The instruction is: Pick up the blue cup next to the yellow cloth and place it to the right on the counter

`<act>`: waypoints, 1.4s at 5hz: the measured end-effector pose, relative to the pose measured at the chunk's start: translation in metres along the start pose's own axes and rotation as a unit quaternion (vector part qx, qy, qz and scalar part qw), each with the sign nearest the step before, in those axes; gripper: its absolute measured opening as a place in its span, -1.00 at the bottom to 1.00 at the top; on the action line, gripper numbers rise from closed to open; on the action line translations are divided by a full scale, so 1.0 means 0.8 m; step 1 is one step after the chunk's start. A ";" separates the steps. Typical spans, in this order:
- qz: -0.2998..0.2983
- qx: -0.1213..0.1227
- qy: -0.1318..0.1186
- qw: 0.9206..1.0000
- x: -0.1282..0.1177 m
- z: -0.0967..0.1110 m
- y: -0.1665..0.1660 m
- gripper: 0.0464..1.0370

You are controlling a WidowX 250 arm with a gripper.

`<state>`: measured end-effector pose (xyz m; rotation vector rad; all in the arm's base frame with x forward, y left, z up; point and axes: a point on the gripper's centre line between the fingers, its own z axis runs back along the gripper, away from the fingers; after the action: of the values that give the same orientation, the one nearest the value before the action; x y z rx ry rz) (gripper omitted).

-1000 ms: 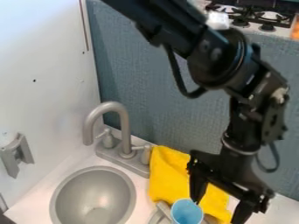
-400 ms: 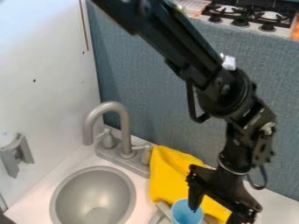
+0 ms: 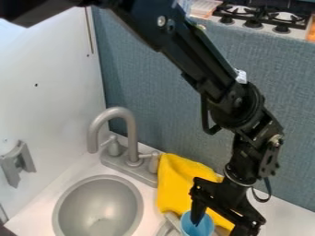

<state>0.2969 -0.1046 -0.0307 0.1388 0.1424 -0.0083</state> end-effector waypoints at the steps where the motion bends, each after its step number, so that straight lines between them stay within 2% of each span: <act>1: 0.007 -0.013 -0.005 1.000 0.005 -0.002 0.003 0.93; 2: -0.001 -0.010 0.009 1.000 0.002 -0.018 0.001 0.93; 3: -0.007 -0.027 0.008 1.000 0.004 -0.020 0.000 0.85; 4: -0.006 -0.026 0.023 0.999 0.001 -0.030 0.002 0.49; 5: -0.004 -0.024 0.028 0.999 -0.001 -0.030 0.003 -0.11; 6: -0.001 -0.027 0.029 0.999 -0.001 -0.029 0.003 -0.62; 7: -0.001 -0.024 0.041 0.999 0.000 -0.021 0.002 -0.87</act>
<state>0.2945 -0.1007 -0.0473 0.0920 0.2245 -0.0008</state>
